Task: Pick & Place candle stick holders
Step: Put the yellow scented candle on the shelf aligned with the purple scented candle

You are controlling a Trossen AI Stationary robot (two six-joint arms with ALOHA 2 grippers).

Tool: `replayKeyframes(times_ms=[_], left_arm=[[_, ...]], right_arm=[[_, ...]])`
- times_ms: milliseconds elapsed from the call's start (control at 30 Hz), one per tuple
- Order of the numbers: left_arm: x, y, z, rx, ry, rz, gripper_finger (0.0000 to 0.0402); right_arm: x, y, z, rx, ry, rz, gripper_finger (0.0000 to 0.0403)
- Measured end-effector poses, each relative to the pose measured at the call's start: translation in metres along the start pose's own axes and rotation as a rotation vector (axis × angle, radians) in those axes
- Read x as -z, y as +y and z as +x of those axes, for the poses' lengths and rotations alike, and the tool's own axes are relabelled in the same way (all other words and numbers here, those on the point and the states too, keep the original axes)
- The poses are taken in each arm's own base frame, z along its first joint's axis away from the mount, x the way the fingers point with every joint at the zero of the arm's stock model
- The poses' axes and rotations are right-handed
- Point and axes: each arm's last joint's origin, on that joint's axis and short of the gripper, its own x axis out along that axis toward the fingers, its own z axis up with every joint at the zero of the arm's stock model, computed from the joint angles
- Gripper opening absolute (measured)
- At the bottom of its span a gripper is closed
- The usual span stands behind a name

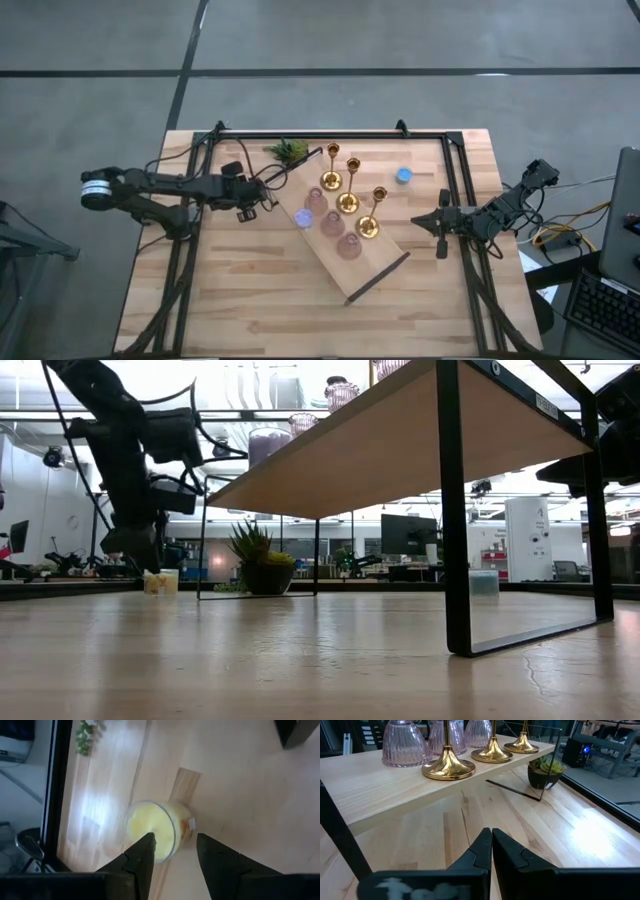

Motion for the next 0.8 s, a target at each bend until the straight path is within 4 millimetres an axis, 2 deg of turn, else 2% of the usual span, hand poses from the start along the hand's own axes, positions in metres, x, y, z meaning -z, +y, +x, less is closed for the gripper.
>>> replayKeyframes(times_ms=[300, 433, 567, 800], left_arm=[[0.01, -0.007, 0.009, 0.017, -0.003, 0.021, 0.015], [0.011, -0.008, 0.011, 0.017, -0.005, 0.019, 0.0137], [0.009, -0.007, 0.01, 0.017, -0.013, 0.012, 0.0103], [0.009, -0.007, 0.01, 0.025, -0.013, -0.013, 0.0011]], right_arm=[[0.0, 0.0, 0.0, 0.0, 0.0, 0.0, 0.0008], [0.0, 0.0, 0.0, 0.0, 0.0, 0.0, 0.0008], [0.0, 0.0, 0.0, 0.0, 0.0, 0.0, 0.0008], [0.0, 0.0, 0.0, 0.0, 0.0, 0.0, 0.0008]])
